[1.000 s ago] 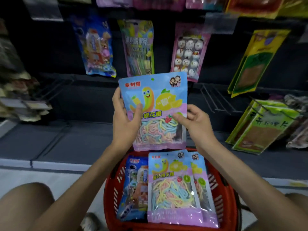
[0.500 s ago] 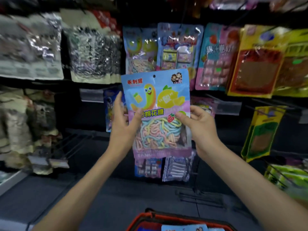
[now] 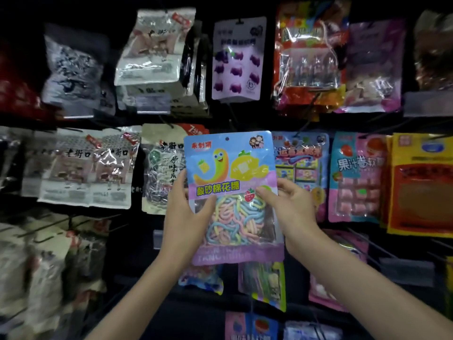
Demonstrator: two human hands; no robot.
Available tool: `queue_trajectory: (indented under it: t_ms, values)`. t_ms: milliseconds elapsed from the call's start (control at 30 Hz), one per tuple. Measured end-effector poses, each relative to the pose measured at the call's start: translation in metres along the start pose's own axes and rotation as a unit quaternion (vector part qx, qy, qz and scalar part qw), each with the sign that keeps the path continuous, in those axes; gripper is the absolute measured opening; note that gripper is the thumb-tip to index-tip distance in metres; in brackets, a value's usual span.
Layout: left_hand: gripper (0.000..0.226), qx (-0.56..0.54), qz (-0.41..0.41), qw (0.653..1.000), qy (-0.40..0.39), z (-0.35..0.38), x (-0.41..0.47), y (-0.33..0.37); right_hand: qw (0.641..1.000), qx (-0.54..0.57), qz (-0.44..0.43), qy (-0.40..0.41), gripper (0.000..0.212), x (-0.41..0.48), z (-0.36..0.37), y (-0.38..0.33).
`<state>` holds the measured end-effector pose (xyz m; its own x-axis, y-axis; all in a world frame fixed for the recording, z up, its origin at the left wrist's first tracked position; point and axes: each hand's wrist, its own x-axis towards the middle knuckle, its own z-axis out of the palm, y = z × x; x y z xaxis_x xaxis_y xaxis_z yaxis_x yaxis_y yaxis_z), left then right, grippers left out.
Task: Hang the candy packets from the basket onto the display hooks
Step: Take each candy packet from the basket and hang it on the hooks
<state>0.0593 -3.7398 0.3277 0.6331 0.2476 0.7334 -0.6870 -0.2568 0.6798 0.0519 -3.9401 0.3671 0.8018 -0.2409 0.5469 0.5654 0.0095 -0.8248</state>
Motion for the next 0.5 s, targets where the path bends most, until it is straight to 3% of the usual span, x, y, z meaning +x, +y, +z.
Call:
queue_trajectory:
  t_ms: [167, 333, 500]
  values:
    - [0.075, -0.015, -0.001, 1.0, -0.002, -0.001, 0.044, 0.011, 1.0, 0.013, -0.029, 0.002, 0.022, 0.026, 0.021, -0.017]
    - [0.079, 0.003, 0.004, 1.0, -0.008, 0.001, 0.066, 0.016, 0.999, 0.026, -0.045, -0.012, 0.031, 0.035, 0.027, -0.029]
    - [0.074, 0.015, 0.012, 1.0, -0.013, 0.005, 0.068, 0.012, 0.999, -0.004, -0.04, 0.03, 0.016, 0.036, 0.027, -0.029]
